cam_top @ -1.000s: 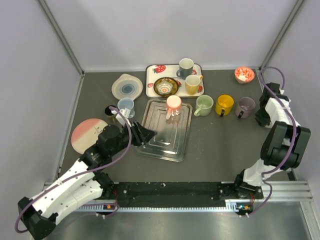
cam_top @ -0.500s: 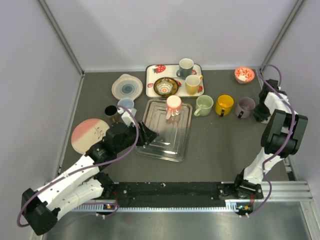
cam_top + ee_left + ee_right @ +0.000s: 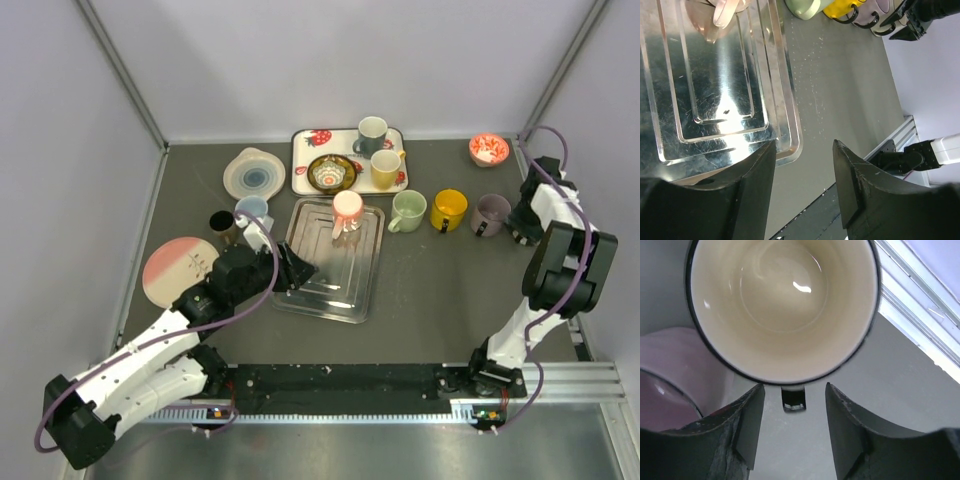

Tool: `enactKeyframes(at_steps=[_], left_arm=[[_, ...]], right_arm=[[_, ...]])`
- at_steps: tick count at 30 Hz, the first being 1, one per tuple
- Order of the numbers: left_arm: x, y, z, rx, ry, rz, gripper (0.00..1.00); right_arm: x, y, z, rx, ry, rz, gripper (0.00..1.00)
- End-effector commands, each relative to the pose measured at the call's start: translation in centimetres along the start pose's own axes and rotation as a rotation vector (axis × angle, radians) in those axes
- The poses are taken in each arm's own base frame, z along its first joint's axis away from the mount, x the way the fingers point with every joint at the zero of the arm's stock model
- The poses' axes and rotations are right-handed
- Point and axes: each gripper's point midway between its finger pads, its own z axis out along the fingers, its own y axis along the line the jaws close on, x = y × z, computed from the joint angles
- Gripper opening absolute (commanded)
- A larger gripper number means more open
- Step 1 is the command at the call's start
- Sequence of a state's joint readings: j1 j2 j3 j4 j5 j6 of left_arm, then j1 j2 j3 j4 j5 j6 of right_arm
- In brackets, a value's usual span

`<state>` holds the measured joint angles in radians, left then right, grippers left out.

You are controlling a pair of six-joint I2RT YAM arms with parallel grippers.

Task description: Turn the mug right side up

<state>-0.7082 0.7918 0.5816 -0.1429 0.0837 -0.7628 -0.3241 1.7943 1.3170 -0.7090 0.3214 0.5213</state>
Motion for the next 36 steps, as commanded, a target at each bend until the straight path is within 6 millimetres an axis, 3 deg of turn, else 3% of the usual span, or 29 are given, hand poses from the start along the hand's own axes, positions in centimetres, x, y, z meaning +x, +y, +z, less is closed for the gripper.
enactKeyframes(at_steps=[1, 3, 5, 6, 8, 9, 10, 12, 13, 14, 16, 18, 20, 21, 22, 23, 24, 26, 30, 32, 36], left_arm=[[-2.6, -1.4, -0.5, 0.025, -0.090, 0.020, 0.56], [-3.3, -1.2, -0.5, 0.004, -0.118, 0.036, 0.60], [-3.9, 0.1, -0.1, -0.069, -0.144, 0.051, 0.68], [-4.5, 0.4, -0.1, -0.097, -0.161, 0.064, 0.82], [-6.1, 1.5, 0.2, -0.193, -0.202, 0.075, 0.87], [-6.0, 2.4, 0.2, -0.247, -0.185, 0.102, 0.89], [-5.9, 3.2, 0.7, -0.290, -0.163, 0.121, 0.89], [-6.7, 3.3, 0.9, -0.319, -0.160, 0.177, 0.90], [-6.6, 3.8, 1.5, -0.334, -0.139, 0.203, 0.90], [-7.1, 3.3, 1.7, -0.323, -0.134, 0.234, 0.90], [-6.8, 3.6, 2.8, -0.318, -0.080, 0.323, 0.89], [-7.0, 3.4, 4.0, -0.302, -0.037, 0.374, 0.89], [-7.8, 3.2, 4.9, -0.302, -0.020, 0.394, 0.87], [-7.8, 3.3, 5.5, -0.310, -0.001, 0.407, 0.87], [-7.0, 4.4, 6.8, -0.335, 0.053, 0.419, 0.86], [-7.8, 3.9, 7.4, -0.339, 0.050, 0.428, 0.86], [-7.0, 5.0, 8.6, -0.361, 0.098, 0.456, 0.86], [-7.5, 4.8, 10.0, -0.349, 0.115, 0.487, 0.87], [-5.9, 6.5, 13.3, -0.329, 0.236, 0.566, 0.85], [-6.2, 6.5, 14.2, -0.313, 0.247, 0.572, 0.84], [-6.4, 7.1, 16.2, -0.319, 0.274, 0.577, 0.83]], right_arm=[[-2.5, -0.8, -5.3, -0.051, -0.100, 0.086, 0.58], [-3.1, -1.1, -8.4, -0.101, -0.165, 0.109, 0.62], [-2.2, -1.5, -9.6, -0.132, -0.176, 0.108, 0.68], [-2.2, -1.8, -11.2, -0.166, -0.207, 0.123, 0.69], [-0.2, -1.3, -12.2, -0.234, -0.194, 0.121, 0.69], [-0.1, -1.1, -14.1, -0.286, -0.236, 0.135, 0.70], [1.1, -0.7, -14.2, -0.315, -0.226, 0.124, 0.70], [2.0, 0.9, -17.2, -0.429, -0.290, 0.102, 0.70], [3.8, 1.5, -16.9, -0.471, -0.274, 0.068, 0.69], [3.9, 3.0, -18.2, -0.568, -0.324, 0.054, 0.68], [6.3, 3.5, -19.4, -0.699, -0.342, 0.028, 0.67], [7.3, 5.1, -21.4, -0.838, -0.375, -0.012, 0.67], [8.1, 5.2, -22.8, -0.895, -0.393, -0.045, 0.67], [9.5, 6.1, -23.9, -0.949, -0.375, -0.106, 0.67], [9.9, 6.4, -25.0, -0.985, -0.372, -0.128, 0.67], [10.5, 6.6, -25.5, -1.009, -0.362, -0.145, 0.67], [11.2, 6.9, -26.2, -1.042, -0.347, -0.165, 0.67], [12.6, 7.3, -27.8, -1.108, -0.334, -0.203, 0.67], [15.6, 7.3, -29.2, -1.193, -0.300, -0.261, 0.67], [16.7, 7.0, -29.8, -1.230, -0.292, -0.275, 0.66], [18.3, 6.5, -29.1, -1.248, -0.261, -0.280, 0.66]])
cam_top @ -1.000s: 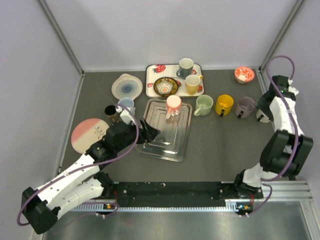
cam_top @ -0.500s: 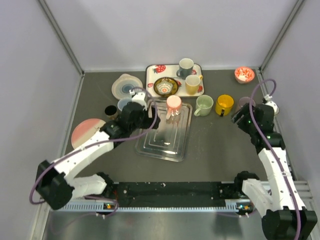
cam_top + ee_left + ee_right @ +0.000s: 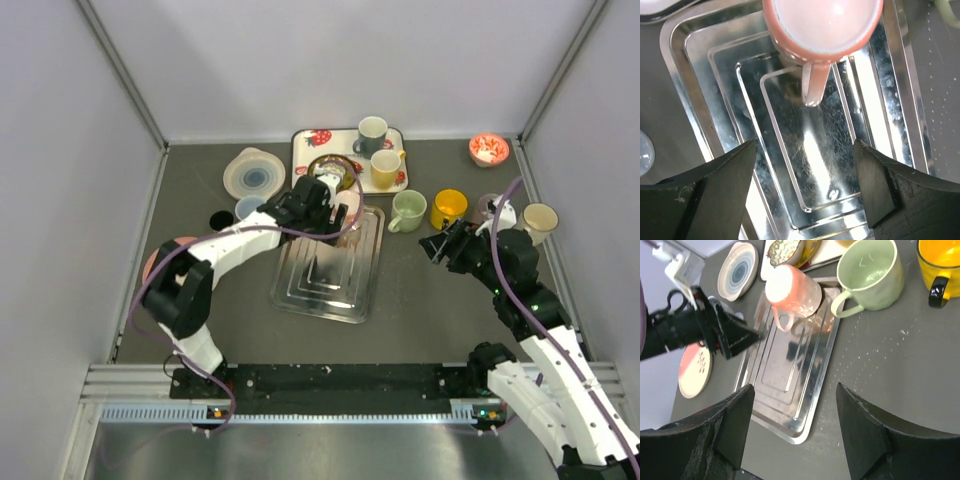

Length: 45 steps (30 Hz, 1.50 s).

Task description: Turn the mug right side up

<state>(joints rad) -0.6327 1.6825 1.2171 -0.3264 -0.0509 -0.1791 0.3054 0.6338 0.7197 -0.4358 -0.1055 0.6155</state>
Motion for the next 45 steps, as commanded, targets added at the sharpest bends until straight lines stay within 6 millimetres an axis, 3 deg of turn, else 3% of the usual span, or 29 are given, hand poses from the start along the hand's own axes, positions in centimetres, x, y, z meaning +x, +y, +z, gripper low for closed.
enactKeyframes(at_steps=[1, 5, 12, 31, 38, 44, 45], left_arm=[[-3.5, -0.5, 0.6, 0.040, -0.051, 0.052, 0.83], [-4.4, -0.8, 2.1, 0.044, -0.055, 0.050, 0.83], [-4.3, 0.1, 5.5, -0.010, -0.042, 0.050, 0.77], [-5.6, -0.6, 7.1, 0.023, -0.108, 0.062, 0.63], [-5.3, -0.9, 7.6, 0.048, -0.104, 0.091, 0.46], [-5.4, -0.9, 7.3, 0.047, -0.107, 0.102, 0.20], [-5.2, -0.8, 7.3, 0.045, -0.101, 0.103, 0.12]], right_arm=[[0.9, 0.7, -0.5, -0.056, -0.006, 0.015, 0.66], [1.5, 0.7, -0.5, -0.072, 0.008, 0.015, 0.66], [1.7, 0.3, -0.4, -0.061, 0.003, 0.008, 0.66], [2.1, -0.5, 0.1, -0.036, 0.006, 0.011, 0.67], [2.3, -0.7, 0.2, -0.032, 0.009, 0.011, 0.66], [2.5, -0.7, 0.2, -0.031, 0.010, 0.010, 0.67], [2.5, -0.8, 0.2, -0.031, 0.012, 0.009, 0.66]])
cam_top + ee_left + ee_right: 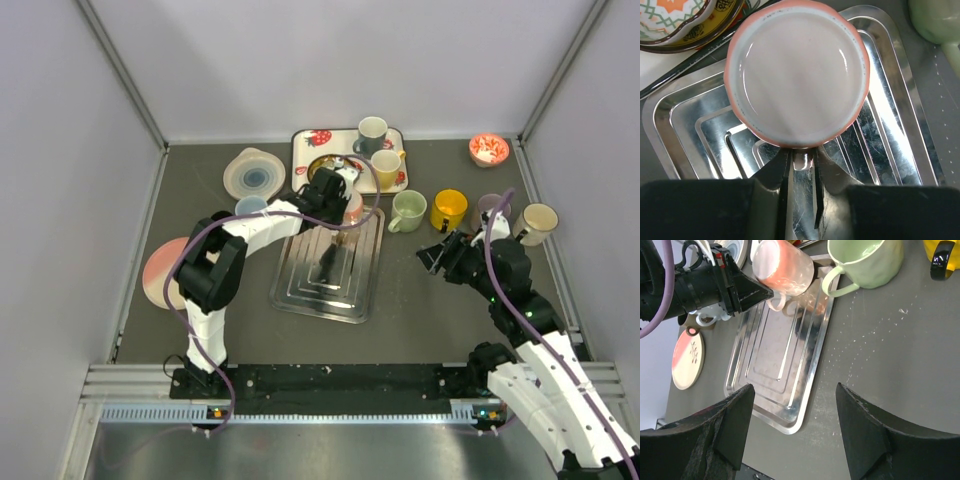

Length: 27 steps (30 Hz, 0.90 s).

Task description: Turn the mug right side up

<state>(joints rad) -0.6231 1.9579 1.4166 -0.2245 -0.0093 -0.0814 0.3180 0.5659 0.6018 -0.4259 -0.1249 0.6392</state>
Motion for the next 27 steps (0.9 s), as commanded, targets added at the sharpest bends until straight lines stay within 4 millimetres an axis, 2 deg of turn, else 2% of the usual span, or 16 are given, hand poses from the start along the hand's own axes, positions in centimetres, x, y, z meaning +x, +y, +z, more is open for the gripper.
enactKeyframes(at_steps=[1, 2, 7, 8, 9, 10, 11, 12, 13, 15, 16, 18, 19, 21, 22, 27], left_arm=[[-2.6, 0.1, 0.0, 0.004, -0.082, 0.015, 0.07], [-2.6, 0.1, -0.1, 0.005, -0.083, 0.016, 0.00], [-1.7, 0.0, -2.0, 0.007, -0.080, -0.016, 0.00], [-2.4, -0.1, -3.3, 0.009, -0.106, -0.024, 0.00], [-1.7, -0.7, -3.9, 0.045, -0.095, -0.031, 0.00], [-2.7, -1.0, -5.9, 0.059, -0.134, -0.049, 0.00], [-2.9, -1.3, -6.8, 0.069, -0.147, -0.059, 0.00], [-2.3, -1.4, -7.5, 0.074, -0.145, -0.068, 0.00], [-3.6, -1.7, -9.8, 0.083, -0.199, -0.090, 0.00], [-3.6, -2.5, -11.6, 0.110, -0.225, -0.108, 0.00], [-4.7, -3.3, -13.8, 0.153, -0.270, -0.136, 0.00], [-4.8, -4.0, -15.3, 0.196, -0.295, -0.195, 0.00], [-5.5, -4.7, -17.2, 0.240, -0.334, -0.207, 0.00], [-5.8, -5.6, -18.7, 0.297, -0.374, -0.236, 0.00], [-6.5, -6.4, -20.6, 0.353, -0.414, -0.267, 0.00], [-8.2, -8.8, -25.4, 0.568, -0.593, -0.360, 0.00]], right_arm=[[-0.9, 0.8, 0.0, -0.029, -0.039, -0.015, 0.67], [-0.8, 0.8, 0.0, -0.030, -0.038, -0.015, 0.66], [-0.5, 0.8, -0.1, -0.038, -0.029, -0.017, 0.66], [-0.3, 0.9, -0.1, -0.051, -0.021, -0.019, 0.67], [-0.1, 1.1, -0.1, -0.064, -0.015, -0.022, 0.67], [0.0, 1.4, 0.0, -0.086, -0.009, -0.032, 0.66], [0.9, 2.6, -0.1, -0.168, 0.035, -0.048, 0.67], [0.7, 3.7, -0.1, -0.225, 0.030, -0.061, 0.67], [0.9, 4.1, -0.2, -0.251, 0.044, -0.057, 0.66], [1.4, 5.0, -0.4, -0.295, 0.067, -0.064, 0.66], [1.5, 5.1, -0.4, -0.301, 0.071, -0.061, 0.67], [1.8, 6.0, -0.6, -0.350, 0.088, -0.056, 0.68], [2.1, 6.2, -0.6, -0.368, 0.100, -0.033, 0.68], [2.9, 7.3, -1.0, -0.439, 0.133, -0.012, 0.69], [2.9, 7.9, -1.0, -0.482, 0.129, 0.015, 0.70], [5.7, 11.2, -2.2, -0.685, 0.286, 0.030, 0.75]])
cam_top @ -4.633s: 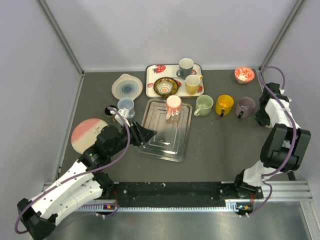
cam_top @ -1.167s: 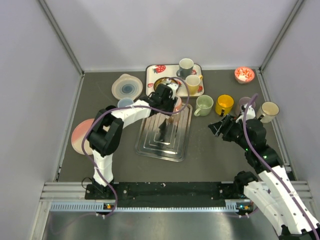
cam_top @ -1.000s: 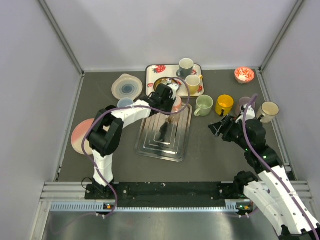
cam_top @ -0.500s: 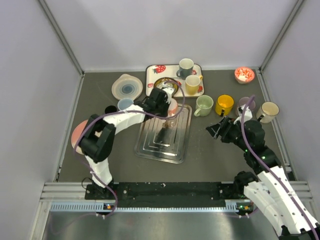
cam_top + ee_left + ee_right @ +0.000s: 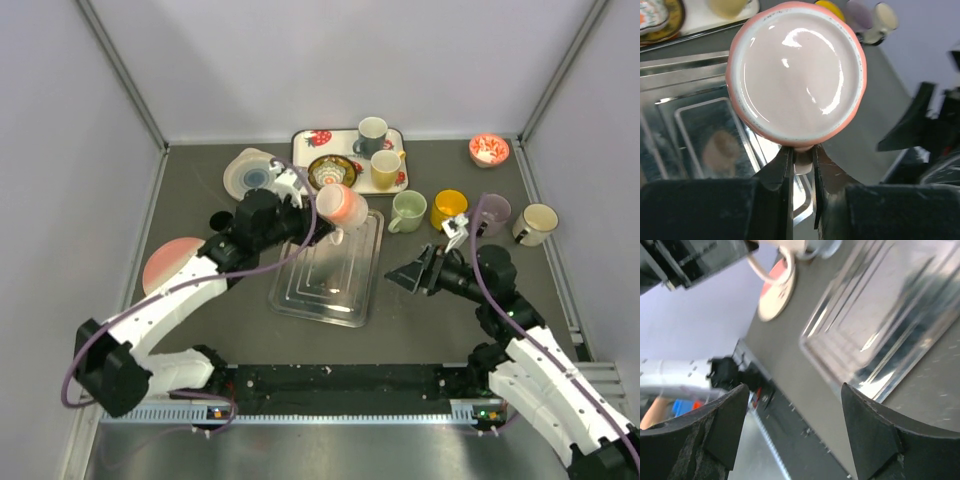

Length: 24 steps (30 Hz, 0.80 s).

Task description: Turn the mug right side up

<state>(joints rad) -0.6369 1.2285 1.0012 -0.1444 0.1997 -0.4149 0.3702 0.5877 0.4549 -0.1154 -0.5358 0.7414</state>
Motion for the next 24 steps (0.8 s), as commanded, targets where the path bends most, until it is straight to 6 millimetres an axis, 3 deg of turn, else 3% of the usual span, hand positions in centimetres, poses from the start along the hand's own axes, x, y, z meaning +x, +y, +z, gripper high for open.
enactKeyframes(at_steps=[1, 2, 4, 12, 20, 24], left_arm=[[-5.5, -6.9, -3.4, 0.326, -0.256, -0.138, 0.00], [-4.8, -7.3, -3.5, 0.359, -0.251, -0.161, 0.00], [-6.0, -8.9, -4.8, 0.440, -0.307, -0.217, 0.00], [-5.4, -11.9, -7.0, 0.592, -0.335, -0.308, 0.00], [-5.1, -13.1, -8.5, 0.640, -0.355, -0.330, 0.00], [-4.6, -13.8, -8.8, 0.667, -0.340, -0.335, 0.00]], right_arm=[[1.8, 5.8, 0.8, -0.262, 0.126, -0.025, 0.76], [2.1, 6.3, 0.9, -0.275, 0.130, -0.037, 0.77], [2.1, 7.5, 1.2, -0.300, 0.111, -0.038, 0.78], [-0.7, 10.2, 1.8, -0.454, -0.033, 0.039, 0.79], [-0.7, 9.5, 3.4, -0.423, -0.013, 0.092, 0.81], [-1.7, 10.5, 3.1, -0.473, -0.055, 0.086, 0.80]])
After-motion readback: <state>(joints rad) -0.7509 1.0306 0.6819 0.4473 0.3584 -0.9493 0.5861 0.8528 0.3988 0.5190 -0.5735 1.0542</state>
